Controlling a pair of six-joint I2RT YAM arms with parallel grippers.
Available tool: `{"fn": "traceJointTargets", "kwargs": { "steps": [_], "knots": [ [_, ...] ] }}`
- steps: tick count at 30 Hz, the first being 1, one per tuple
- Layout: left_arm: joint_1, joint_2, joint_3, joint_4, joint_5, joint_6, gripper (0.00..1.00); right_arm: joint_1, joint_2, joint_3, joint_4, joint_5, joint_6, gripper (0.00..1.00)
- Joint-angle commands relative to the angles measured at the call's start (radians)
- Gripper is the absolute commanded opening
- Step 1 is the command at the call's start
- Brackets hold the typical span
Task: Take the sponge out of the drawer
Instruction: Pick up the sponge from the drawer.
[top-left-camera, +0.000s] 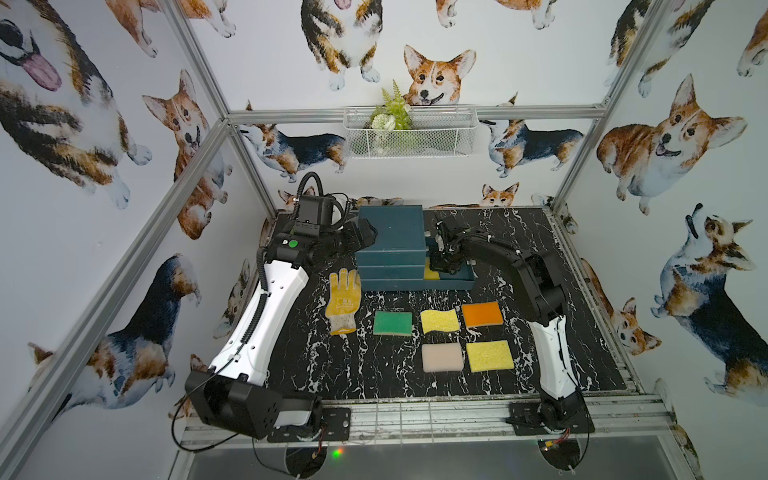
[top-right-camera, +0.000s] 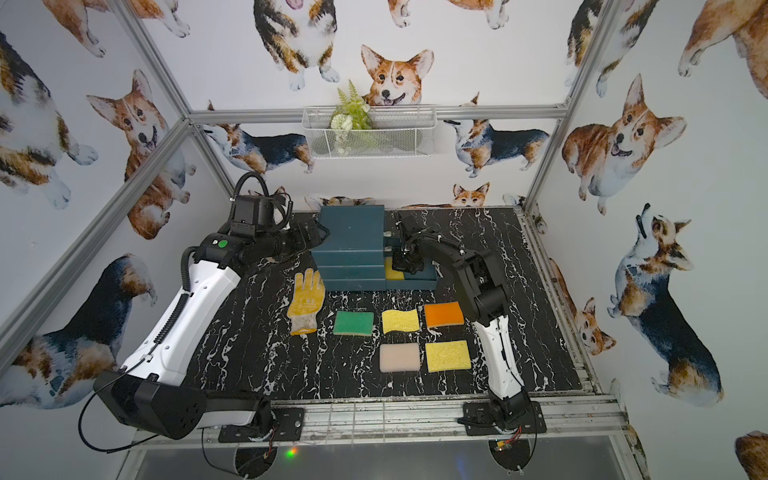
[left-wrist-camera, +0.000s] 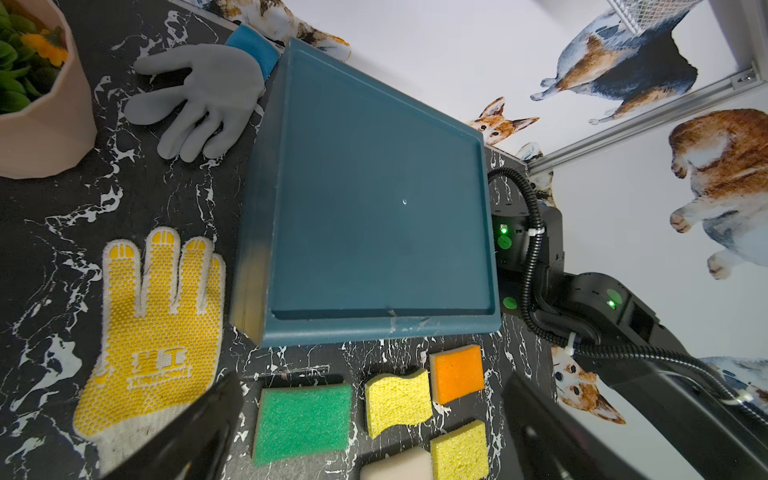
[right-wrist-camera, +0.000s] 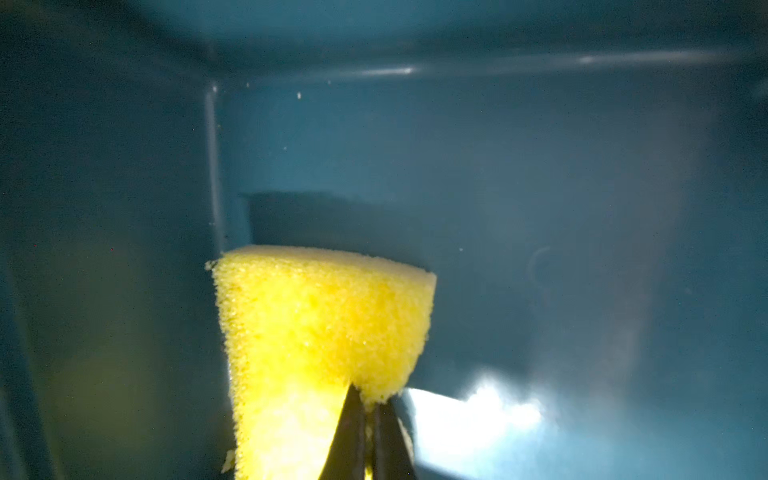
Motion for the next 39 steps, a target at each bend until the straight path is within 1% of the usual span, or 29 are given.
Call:
{"fn": "traceJointTargets", "kwargs": {
  "steps": [1, 5, 9, 12, 15, 17, 20, 22, 24, 25, 27, 30, 35, 39],
  "knots": [
    [0.003, -0.015, -0.008, 0.000, 0.014, 0.015, 1.00, -0.003, -0.066, -0.011, -0.024, 0.073, -0.001, 0.00],
    [0.006, -0.015, -0.011, 0.007, 0.046, 0.018, 1.00, -0.012, -0.155, -0.016, -0.018, 0.113, -0.050, 0.00],
    [0.007, -0.010, -0.010, 0.024, 0.083, 0.023, 1.00, -0.028, -0.244, -0.013, -0.069, 0.175, -0.127, 0.00],
    [0.006, 0.013, 0.018, 0.018, 0.137, 0.052, 1.00, -0.052, -0.294, 0.000, -0.145, 0.203, -0.209, 0.00],
    [0.006, 0.046, 0.061, 0.001, 0.233, 0.104, 1.00, -0.072, -0.351, 0.022, -0.231, 0.201, -0.322, 0.00],
    [0.005, 0.072, 0.089, -0.014, 0.320, 0.142, 1.00, -0.079, -0.394, 0.028, -0.269, 0.165, -0.401, 0.00],
    [-0.021, 0.109, 0.132, -0.052, 0.418, 0.205, 0.98, -0.082, -0.456, 0.055, -0.357, 0.023, -0.516, 0.00],
    [-0.047, 0.125, 0.160, -0.080, 0.439, 0.247, 0.97, -0.079, -0.468, 0.093, -0.444, -0.112, -0.572, 0.00],
    [-0.074, 0.133, 0.182, -0.102, 0.434, 0.285, 0.97, -0.064, -0.467, 0.127, -0.517, -0.179, -0.611, 0.00],
    [-0.107, 0.142, 0.205, -0.124, 0.431, 0.322, 0.97, -0.042, -0.462, 0.157, -0.575, -0.213, -0.647, 0.00],
    [-0.154, 0.170, 0.245, -0.153, 0.445, 0.364, 0.97, 0.003, -0.441, 0.221, -0.674, -0.245, -0.699, 0.00],
    [-0.186, 0.204, 0.263, -0.155, 0.480, 0.377, 0.94, 0.043, -0.411, 0.304, -0.768, -0.296, -0.736, 0.00],
    [-0.217, 0.242, 0.267, -0.180, 0.495, 0.406, 0.87, 0.067, -0.413, 0.358, -0.789, -0.337, -0.739, 0.00],
    [-0.228, 0.248, 0.257, -0.188, 0.494, 0.414, 0.83, 0.078, -0.416, 0.380, -0.795, -0.345, -0.738, 0.00]
  ]
}}
